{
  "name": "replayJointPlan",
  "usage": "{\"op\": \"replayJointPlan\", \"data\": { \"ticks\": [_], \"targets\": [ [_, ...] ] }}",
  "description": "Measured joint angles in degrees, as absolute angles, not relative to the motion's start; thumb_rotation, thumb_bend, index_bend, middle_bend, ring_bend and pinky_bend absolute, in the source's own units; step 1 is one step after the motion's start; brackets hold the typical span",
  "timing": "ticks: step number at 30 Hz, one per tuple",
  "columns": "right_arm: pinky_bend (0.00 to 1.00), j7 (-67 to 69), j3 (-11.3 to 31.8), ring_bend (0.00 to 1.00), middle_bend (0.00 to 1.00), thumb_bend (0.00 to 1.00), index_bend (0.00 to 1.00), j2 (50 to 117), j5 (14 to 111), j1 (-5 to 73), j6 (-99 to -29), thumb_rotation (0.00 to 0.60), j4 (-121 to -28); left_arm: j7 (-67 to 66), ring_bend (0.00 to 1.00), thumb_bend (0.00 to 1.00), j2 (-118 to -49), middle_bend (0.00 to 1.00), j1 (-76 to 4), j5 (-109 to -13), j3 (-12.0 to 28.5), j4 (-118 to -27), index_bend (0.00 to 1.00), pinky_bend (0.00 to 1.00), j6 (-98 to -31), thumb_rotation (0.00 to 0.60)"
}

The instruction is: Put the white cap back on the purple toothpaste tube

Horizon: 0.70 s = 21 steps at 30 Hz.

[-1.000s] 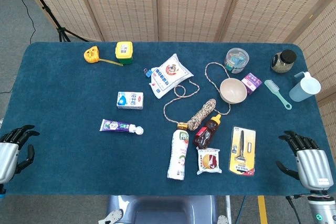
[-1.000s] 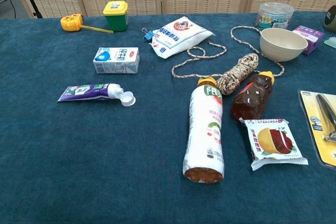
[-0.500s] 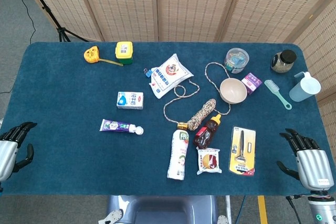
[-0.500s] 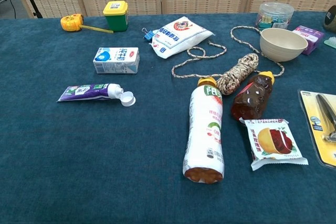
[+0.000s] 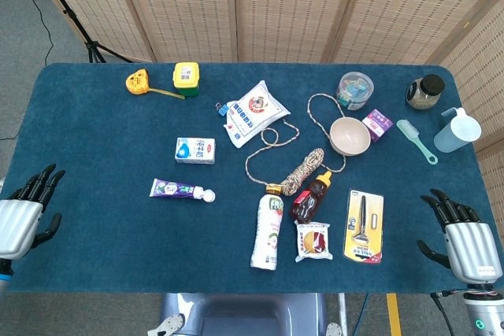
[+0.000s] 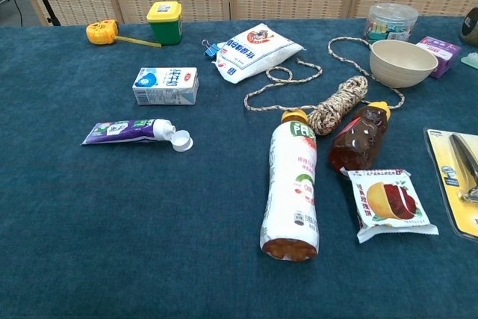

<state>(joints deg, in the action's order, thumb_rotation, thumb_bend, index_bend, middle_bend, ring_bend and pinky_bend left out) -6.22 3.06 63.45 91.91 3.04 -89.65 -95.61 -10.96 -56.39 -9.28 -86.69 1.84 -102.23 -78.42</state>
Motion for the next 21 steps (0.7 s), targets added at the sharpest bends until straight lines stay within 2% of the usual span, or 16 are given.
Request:
{"op": "replayJointPlan", "data": {
  "ticks": [1,3,9,13,15,18,21],
  "targets": [
    [0.31,-6.12,3.06,0.29,0.17,0.18,0.2,63.38,91.84,3.03,-89.63,0.6,-95.65,-10.87,0.01,0.01,-56.35,0.0,-9.53,-86.38,1.91,-102.49,0.0,0.12,-77.87,0.594],
    [0.31,-5.92,3.05,0.29,0.17,0.18,0.2,63.37,91.87,2.99,-89.72,0.6,-95.69,-10.67,0.0,0.0,-56.08,0.0,-10.35,-85.61,2.1,-103.24,0.0,0.07,-76.16,0.576],
    [0.31,-5.66,3.07,0.29,0.17,0.18,0.2,63.52,91.91,2.91,-89.92,0.6,-95.94,-9.58,0.0,0.0,-55.99,0.0,-14.42,-83.43,3.1,-104.23,0.0,0.07,-70.01,0.562],
    [0.31,-5.79,3.22,0.29,0.17,0.18,0.2,63.7,91.94,2.95,-90.08,0.6,-96.18,-8.86,0.0,0.0,-57.03,0.0,-16.41,-81.76,3.94,-104.24,0.0,0.07,-67.4,0.582],
    [0.31,-5.87,3.24,0.29,0.17,0.18,0.2,63.72,91.94,2.95,-90.1,0.6,-96.34,-7.55,0.02,0.0,-57.63,0.0,-17.77,-81.21,4.34,-104.12,0.04,0.07,-65.39,0.597],
    [0.31,-5.99,3.25,0.29,0.17,0.18,0.2,63.71,91.84,2.87,-90.17,0.6,-96.61,-5.78,0.08,0.0,-58.78,0.05,-20.03,-80.78,4.82,-103.52,0.16,0.09,-62.42,0.6],
    [0.31,-6.12,3.23,0.29,0.17,0.18,0.2,63.64,91.76,2.77,-90.24,0.6,-96.77,-4.33,0.1,0.01,-59.86,0.08,-22.0,-80.45,5.04,-102.6,0.19,0.1,-59.62,0.6]
  ]
}}
